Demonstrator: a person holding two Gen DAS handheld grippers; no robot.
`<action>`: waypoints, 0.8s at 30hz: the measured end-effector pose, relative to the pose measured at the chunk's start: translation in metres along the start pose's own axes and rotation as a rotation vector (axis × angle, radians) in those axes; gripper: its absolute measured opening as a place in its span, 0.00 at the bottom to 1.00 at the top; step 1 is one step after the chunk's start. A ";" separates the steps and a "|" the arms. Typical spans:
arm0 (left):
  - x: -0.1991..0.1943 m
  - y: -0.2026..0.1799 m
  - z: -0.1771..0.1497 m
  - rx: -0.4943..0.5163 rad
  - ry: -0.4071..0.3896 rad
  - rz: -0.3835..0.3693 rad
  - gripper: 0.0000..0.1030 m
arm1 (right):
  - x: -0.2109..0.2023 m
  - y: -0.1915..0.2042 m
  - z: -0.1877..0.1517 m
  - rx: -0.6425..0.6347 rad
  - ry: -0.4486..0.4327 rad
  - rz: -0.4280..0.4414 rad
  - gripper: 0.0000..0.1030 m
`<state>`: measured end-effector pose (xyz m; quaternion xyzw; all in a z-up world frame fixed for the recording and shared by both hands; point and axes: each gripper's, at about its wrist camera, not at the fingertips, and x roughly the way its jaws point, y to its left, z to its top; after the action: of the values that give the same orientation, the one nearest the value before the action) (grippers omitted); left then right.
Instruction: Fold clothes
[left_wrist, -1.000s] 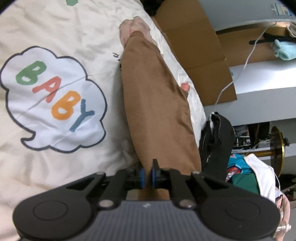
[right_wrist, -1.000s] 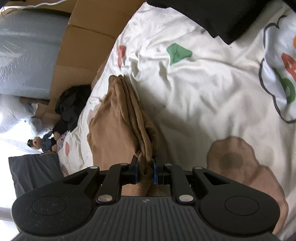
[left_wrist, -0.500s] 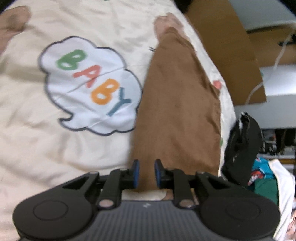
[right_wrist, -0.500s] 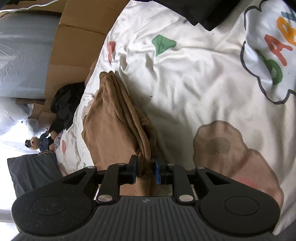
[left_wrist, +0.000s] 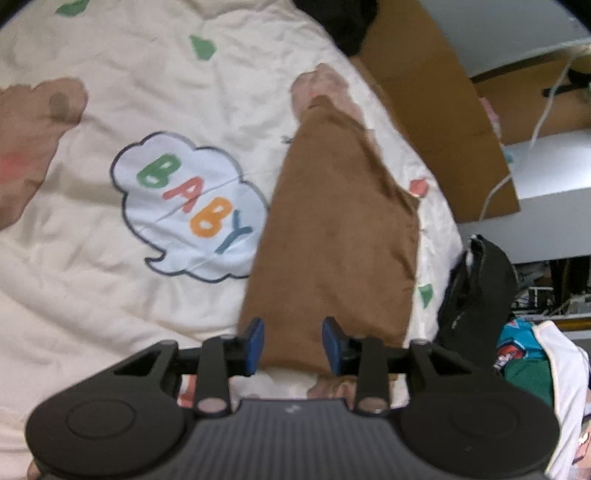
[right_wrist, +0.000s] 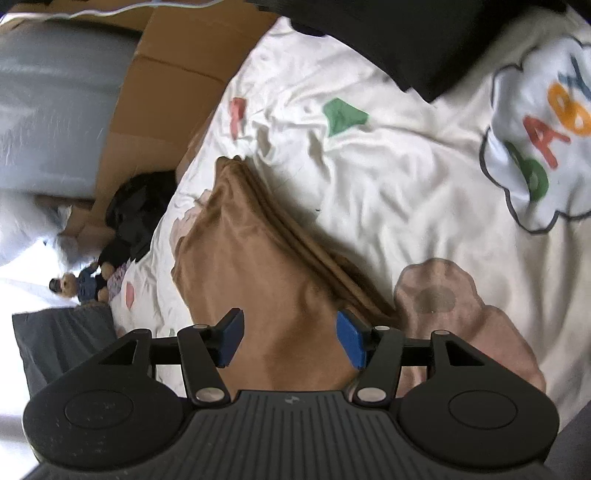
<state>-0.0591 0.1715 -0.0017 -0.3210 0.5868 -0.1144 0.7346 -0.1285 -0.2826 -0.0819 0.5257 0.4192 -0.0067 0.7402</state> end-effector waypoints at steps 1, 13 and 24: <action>-0.003 -0.002 0.000 0.004 -0.008 -0.003 0.40 | -0.003 0.002 0.001 -0.009 0.001 0.004 0.59; -0.020 -0.025 0.002 0.052 -0.110 0.012 0.42 | -0.016 0.012 0.012 -0.102 -0.022 0.026 0.59; -0.001 -0.041 0.014 0.216 -0.224 0.030 0.42 | -0.004 0.025 0.025 -0.300 -0.044 0.028 0.58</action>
<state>-0.0375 0.1449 0.0257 -0.2422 0.4901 -0.1293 0.8273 -0.1041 -0.2927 -0.0578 0.4147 0.3917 0.0546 0.8195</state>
